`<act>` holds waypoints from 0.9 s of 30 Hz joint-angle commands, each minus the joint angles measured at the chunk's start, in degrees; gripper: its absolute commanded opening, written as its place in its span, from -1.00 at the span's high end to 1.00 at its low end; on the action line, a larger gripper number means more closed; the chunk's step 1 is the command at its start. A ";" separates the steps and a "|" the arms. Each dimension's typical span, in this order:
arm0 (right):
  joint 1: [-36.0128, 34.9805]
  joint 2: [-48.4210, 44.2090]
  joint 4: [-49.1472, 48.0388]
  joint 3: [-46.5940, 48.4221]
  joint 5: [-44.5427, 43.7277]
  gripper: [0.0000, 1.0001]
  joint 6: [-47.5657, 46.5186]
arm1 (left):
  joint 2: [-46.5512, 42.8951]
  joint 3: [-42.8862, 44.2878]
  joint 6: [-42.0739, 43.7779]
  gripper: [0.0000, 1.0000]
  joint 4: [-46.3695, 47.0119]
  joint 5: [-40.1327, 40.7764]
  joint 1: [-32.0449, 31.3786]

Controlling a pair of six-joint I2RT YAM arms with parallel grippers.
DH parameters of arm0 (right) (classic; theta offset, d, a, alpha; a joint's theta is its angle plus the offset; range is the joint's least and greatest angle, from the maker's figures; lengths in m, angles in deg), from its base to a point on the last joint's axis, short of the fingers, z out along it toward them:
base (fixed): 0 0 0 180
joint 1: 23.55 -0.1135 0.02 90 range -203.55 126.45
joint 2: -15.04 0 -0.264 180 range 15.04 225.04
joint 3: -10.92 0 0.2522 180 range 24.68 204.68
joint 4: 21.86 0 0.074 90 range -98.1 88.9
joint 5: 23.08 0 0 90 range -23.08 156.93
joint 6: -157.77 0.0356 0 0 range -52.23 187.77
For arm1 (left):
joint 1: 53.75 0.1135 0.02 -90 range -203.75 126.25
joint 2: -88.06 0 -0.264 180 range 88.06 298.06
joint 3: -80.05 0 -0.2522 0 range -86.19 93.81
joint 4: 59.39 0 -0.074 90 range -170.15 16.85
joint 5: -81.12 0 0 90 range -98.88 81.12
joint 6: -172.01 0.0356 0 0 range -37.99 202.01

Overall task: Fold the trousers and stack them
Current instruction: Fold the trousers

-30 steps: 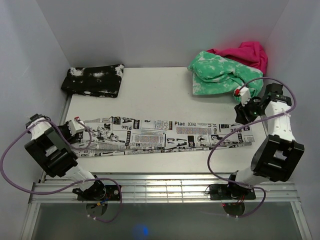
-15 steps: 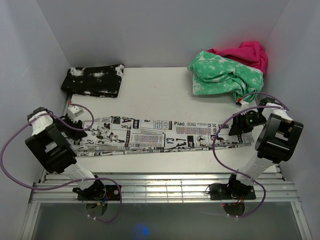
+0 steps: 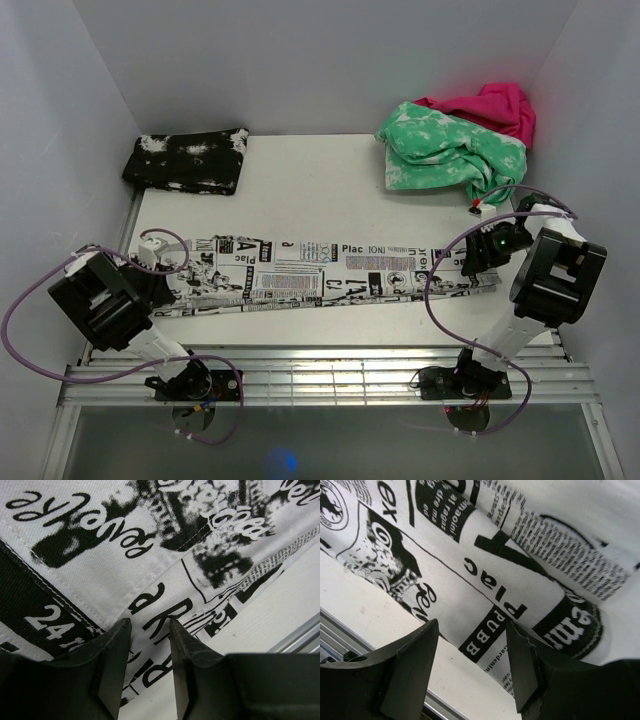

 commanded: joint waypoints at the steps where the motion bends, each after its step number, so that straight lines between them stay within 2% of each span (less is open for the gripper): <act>1: -2.76 -5.38 4.26 5.81 5.26 -0.25 -2.99 | -2.86 0.33 2.57 0.01 4.68 2.47 1.15; 5: -11.80 -7.76 3.40 11.09 8.61 -0.28 -0.99 | -5.85 5.34 7.58 -0.23 -3.82 -7.19 1.15; 6: -16.17 -7.77 2.52 13.36 9.22 -0.27 0.07 | -6.47 7.26 8.37 -0.27 -5.15 -9.39 1.15; 10: -27.10 -2.70 -3.27 20.31 9.41 -0.27 6.75 | -8.41 10.70 3.56 -0.38 -7.10 -20.19 0.71; 12: -31.75 1.00 -3.99 23.82 9.67 -0.20 8.51 | -7.79 11.67 -0.04 -0.39 -5.87 -21.45 0.53; 15: -36.60 10.30 -4.17 30.24 10.37 -0.07 8.52 | -6.65 11.94 -3.66 -0.38 -5.17 -20.58 0.27; 19: -41.08 17.36 -5.57 34.65 10.46 0.06 9.13 | -8.93 5.81 -3.85 -0.27 -3.06 -16.71 0.00; 21: -43.46 18.07 -8.55 33.87 9.85 0.14 11.49 | -10.25 3.43 -5.85 -0.20 -1.14 -13.38 0.00; 22: -44.07 17.73 -9.69 31.95 10.19 0.16 12.29 | -10.08 1.68 -10.21 -0.16 1.84 -11.80 0.00; 24: -45.92 16.24 -13.04 29.66 11.34 0.19 14.14 | -7.01 1.13 -14.46 -0.01 3.35 -6.53 0.09; 27: -47.42 15.09 -15.41 25.35 12.04 0.19 18.88 | -1.66 0.08 -21.23 0.03 4.76 -2.14 1.40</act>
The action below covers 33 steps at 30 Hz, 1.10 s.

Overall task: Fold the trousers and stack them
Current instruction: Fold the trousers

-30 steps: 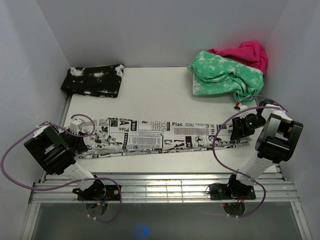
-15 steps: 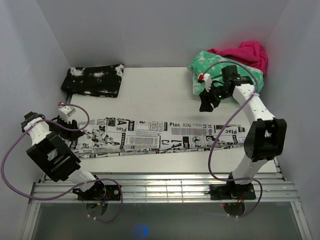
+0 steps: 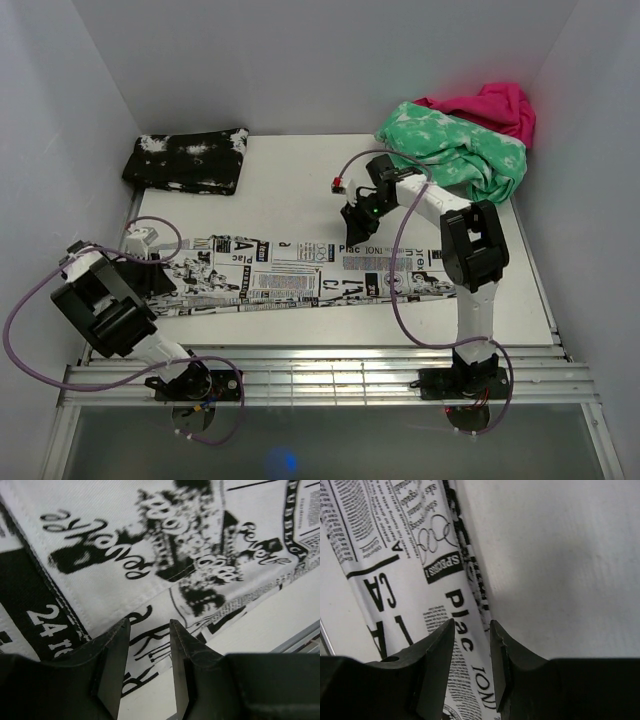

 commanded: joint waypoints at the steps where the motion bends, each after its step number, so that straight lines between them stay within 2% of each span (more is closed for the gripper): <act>1: -1.63 -4.80 -5.21 -3.97 2.16 0.17 7.21 | 4.28 -1.50 -9.94 0.05 5.37 6.64 1.41; 5: -1.81 -7.26 -9.87 -12.67 -1.96 0.10 8.90 | 8.32 -3.52 -14.78 0.06 9.07 10.60 1.32; 9: -1.19 -7.36 -9.96 -18.03 -4.60 0.10 8.73 | 13.25 -2.12 -17.77 0.11 10.83 13.86 -1.39; 11: 0.55 -6.66 -9.70 -18.48 -6.35 0.10 8.90 | 14.57 -1.42 -19.43 0.11 13.03 14.74 -3.85; 12: 1.52 -5.52 -9.44 -18.40 -6.97 0.10 8.90 | 15.18 0.50 -20.66 0.11 13.47 14.74 -7.17; 18: 9.87 -2.09 -6.36 -15.41 -12.34 0.10 5.31 | 22.12 10.61 -32.79 0.12 13.73 11.93 -19.22; 22: 14.18 -3.13 -5.04 -14.88 -14.27 0.07 2.50 | 24.15 15.02 -36.23 0.15 12.78 10.79 -20.82; 26: 16.73 -7.26 -3.72 -14.97 -14.28 -0.04 1.17 | 22.40 14.33 -33.78 0.19 11.01 14.29 -19.95; 28: 17.09 -9.46 -2.93 -14.97 -14.62 -0.04 0.99 | 19.17 12.57 -28.35 0.21 10.23 14.13 -19.16; 30: 17.53 -11.30 -2.06 -14.27 -14.54 -0.06 0.38 | 15.82 9.51 -19.33 0.11 9.87 12.55 -19.07; 33: 18.14 -14.37 1.19 -13.30 -12.00 -0.06 -0.06 | 6.16 6.59 -8.68 -0.11 9.26 5.09 -19.15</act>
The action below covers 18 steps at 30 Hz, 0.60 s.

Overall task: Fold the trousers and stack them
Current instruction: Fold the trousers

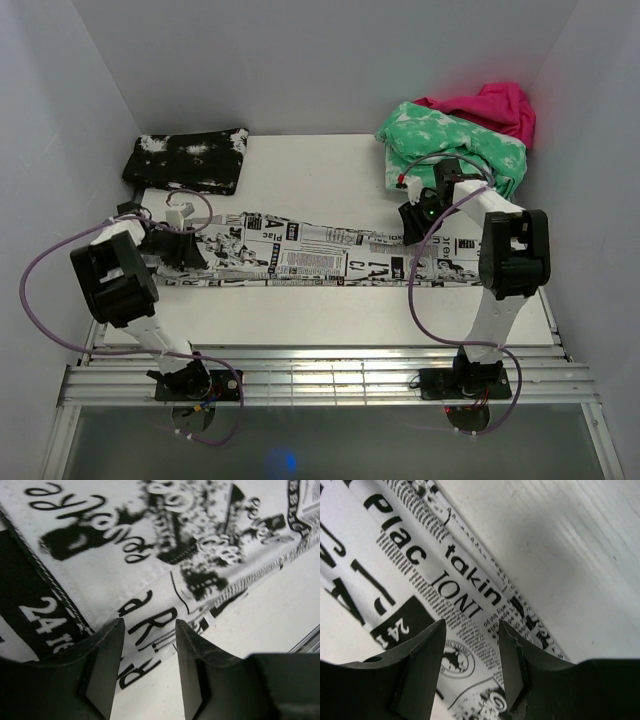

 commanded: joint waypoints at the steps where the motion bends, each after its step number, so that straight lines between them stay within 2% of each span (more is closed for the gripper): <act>1: 1.03 -6.01 6.81 1.43 -0.04 -0.05 -2.31 | -9.50 -2.53 16.82 -0.15 0.21 -3.10 1.11; 5: 5.49 -10.05 12.26 0.56 1.11 -0.04 -4.51 | -15.76 0.89 24.21 -0.26 -3.39 -7.71 -1.96; 7: 9.89 -10.67 14.38 1.17 1.02 -0.07 -5.57 | -16.47 1.69 25.62 -0.27 -3.84 -6.14 -7.14; 9: 16.56 -11.20 16.58 1.52 1.72 -0.15 -5.66 | -16.56 1.34 23.36 -0.28 -2.01 -3.25 -11.70; 10: 18.94 -11.29 16.85 1.52 2.34 -0.20 -4.35 | -16.30 0.73 22.21 -0.28 0.09 -2.28 -13.03; 13: 31.74 -11.73 16.33 0.56 6.90 -0.36 -0.41 | -15.42 -0.24 18.43 -0.28 3.61 -0.60 -15.59; 18: 41.98 -10.24 11.78 -1.72 11.57 -0.44 4.18 | -15.59 -1.82 14.47 -0.27 4.77 -1.74 -16.99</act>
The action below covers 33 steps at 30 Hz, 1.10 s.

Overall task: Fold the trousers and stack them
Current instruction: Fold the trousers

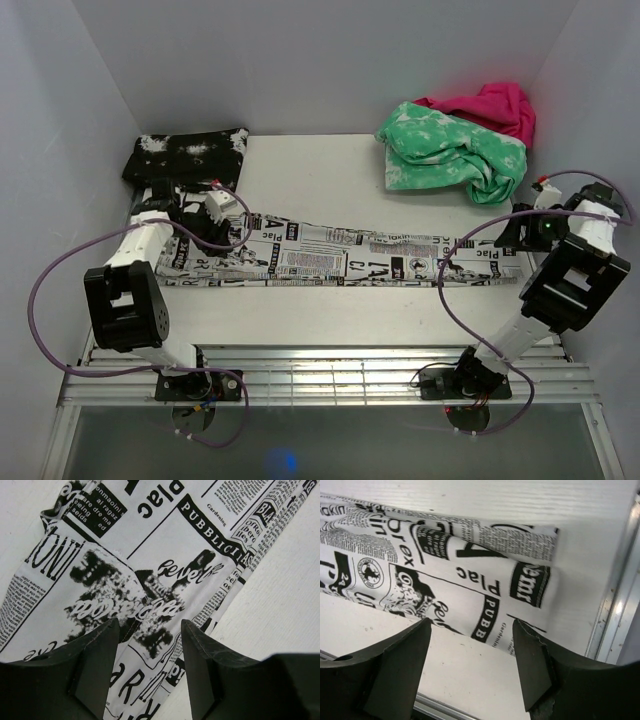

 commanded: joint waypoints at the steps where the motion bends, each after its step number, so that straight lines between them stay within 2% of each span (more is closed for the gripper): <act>1: 4.78 -0.01 -2.21 -2.01 4.69 -0.44 4.36 | -1.56 -0.91 -2.34 -0.26 1.93 -0.34 -0.61; 7: 9.46 -0.62 -13.19 -8.06 -0.67 -0.49 8.05 | -3.85 -1.96 -2.26 -0.26 1.14 1.59 -1.31; 11: 9.46 2.88 -20.31 -10.36 -5.94 -0.63 8.67 | -4.37 -1.17 -2.43 -0.27 0.17 2.29 -1.40; 18: 9.46 8.25 -20.95 -10.46 -4.64 -0.60 7.09 | -5.17 -0.38 -2.43 -0.26 -0.70 2.65 -1.40; 23: 9.46 10.89 -15.15 -10.89 2.47 -0.34 3.49 | -4.38 0.32 -2.34 -0.26 -0.79 3.44 -1.49; 26: 9.37 11.68 -12.25 -11.86 3.27 -0.19 2.26 | -4.11 0.24 -2.43 -0.27 -0.79 3.61 -1.40; 31: 9.46 12.21 -7.24 -12.21 4.33 -0.10 0.94 | -3.58 -0.03 -4.09 -0.27 0.43 4.49 -1.40; 33: 9.55 12.39 -3.46 -11.16 6.87 0.26 0.06 | -3.41 -0.29 -5.15 -0.27 1.31 4.67 -1.40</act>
